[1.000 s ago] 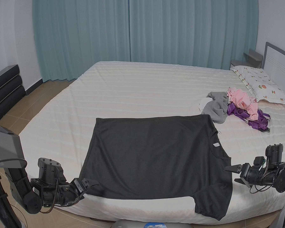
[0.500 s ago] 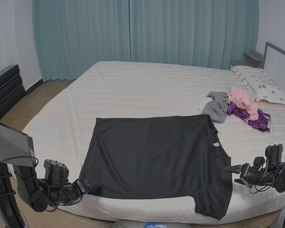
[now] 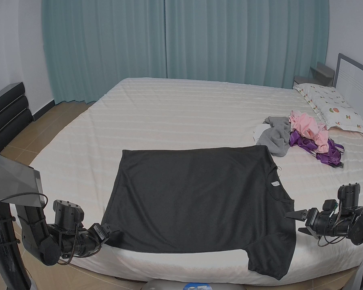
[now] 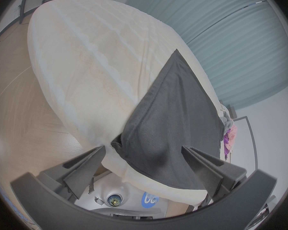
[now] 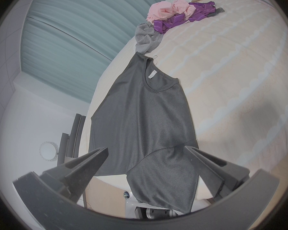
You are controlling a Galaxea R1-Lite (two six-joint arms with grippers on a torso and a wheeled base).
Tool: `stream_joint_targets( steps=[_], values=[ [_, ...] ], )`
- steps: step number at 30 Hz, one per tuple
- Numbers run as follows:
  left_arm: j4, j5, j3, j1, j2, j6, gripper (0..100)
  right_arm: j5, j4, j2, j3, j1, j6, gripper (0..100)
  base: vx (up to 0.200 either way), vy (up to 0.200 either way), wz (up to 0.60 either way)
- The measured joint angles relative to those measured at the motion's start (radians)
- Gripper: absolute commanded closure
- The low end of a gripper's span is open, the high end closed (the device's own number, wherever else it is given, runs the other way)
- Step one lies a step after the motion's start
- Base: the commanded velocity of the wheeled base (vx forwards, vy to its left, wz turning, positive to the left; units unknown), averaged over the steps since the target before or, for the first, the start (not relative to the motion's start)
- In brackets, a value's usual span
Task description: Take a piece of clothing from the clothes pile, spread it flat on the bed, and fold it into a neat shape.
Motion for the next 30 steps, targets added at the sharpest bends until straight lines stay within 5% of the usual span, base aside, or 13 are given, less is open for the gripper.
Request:
stream_joint_targets(
  steps=[2,3,30],
  values=[
    [-0.001,0.000,-0.001,0.007,0.000,-0.001,0,0.000,0.000,0.000,0.000,0.000,0.000,0,0.000,0.000,0.00],
    [-0.001,0.000,-0.001,0.010,0.000,-0.003,100,0.000,0.000,0.000,0.000,0.000,0.000,0,0.000,0.000,0.00],
    [0.005,0.004,0.054,0.026,-0.087,0.004,100,-0.037,0.002,0.022,0.002,-0.011,-0.027,0,0.000,0.000,0.00]
  ],
)
